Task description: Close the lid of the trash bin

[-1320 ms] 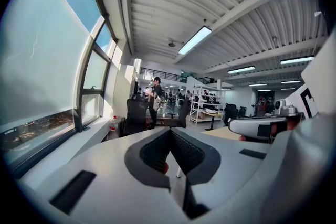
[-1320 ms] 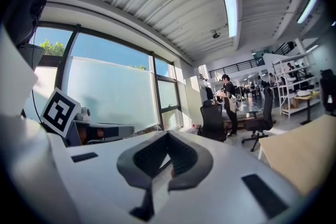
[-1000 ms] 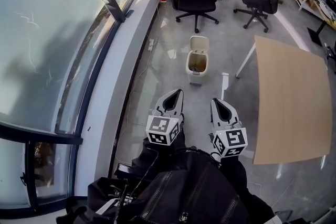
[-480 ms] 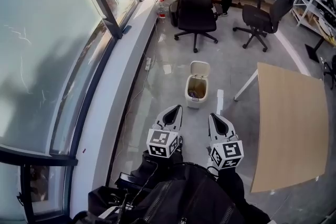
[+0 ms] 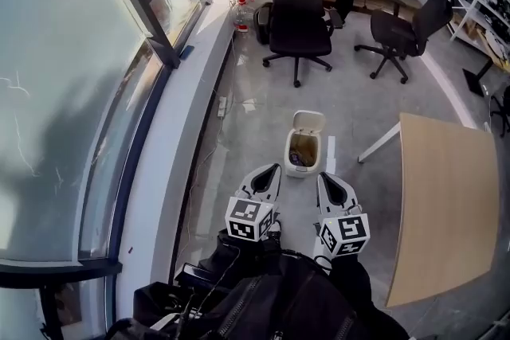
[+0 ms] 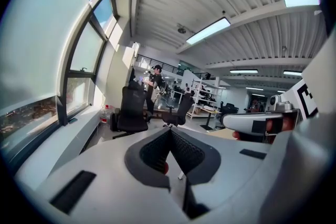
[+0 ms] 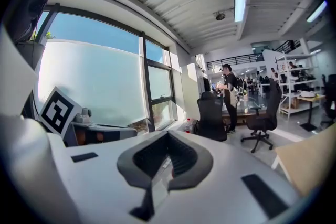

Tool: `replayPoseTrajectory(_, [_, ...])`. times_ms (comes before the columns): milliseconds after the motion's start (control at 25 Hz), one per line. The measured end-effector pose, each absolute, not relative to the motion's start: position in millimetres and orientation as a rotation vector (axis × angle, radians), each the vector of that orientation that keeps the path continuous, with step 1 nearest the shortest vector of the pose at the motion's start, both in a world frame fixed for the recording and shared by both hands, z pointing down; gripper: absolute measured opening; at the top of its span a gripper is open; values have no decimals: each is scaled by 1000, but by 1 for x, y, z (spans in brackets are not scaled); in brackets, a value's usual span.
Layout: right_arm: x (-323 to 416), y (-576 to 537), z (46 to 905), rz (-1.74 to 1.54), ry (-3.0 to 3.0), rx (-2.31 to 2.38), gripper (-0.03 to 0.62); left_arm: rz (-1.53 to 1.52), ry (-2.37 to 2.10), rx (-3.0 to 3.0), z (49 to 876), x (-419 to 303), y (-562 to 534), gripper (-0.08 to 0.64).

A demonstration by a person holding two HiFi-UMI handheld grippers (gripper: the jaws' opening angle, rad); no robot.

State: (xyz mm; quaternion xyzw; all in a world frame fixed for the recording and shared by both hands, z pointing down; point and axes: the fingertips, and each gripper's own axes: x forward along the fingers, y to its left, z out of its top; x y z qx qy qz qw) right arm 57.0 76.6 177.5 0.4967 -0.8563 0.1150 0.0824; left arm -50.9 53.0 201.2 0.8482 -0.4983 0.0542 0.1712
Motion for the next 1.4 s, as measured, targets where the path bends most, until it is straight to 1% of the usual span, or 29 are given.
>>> replayPoseTrajectory(200, [51,52,187,337,-2506,1489,5,141,-1349,2413,213,-49,19,2])
replayPoseTrajectory(480, [68,38,234,449,-2422,1452,5,229,-1289,2338,264,-26,5,2])
replayPoseTrajectory(760, [66,-1,305,565,-2412,1267,5,373,-1341,2181,333,-37,-25,2])
replayPoseTrajectory(1000, [60,-16,355,629,-2377,1120,5,459,-1357,2048,384,-48,-22,2])
replayPoseTrajectory(1400, [54,-20,445,682,-2309,936,5,545,-1303,1952,470,-38,-14,2])
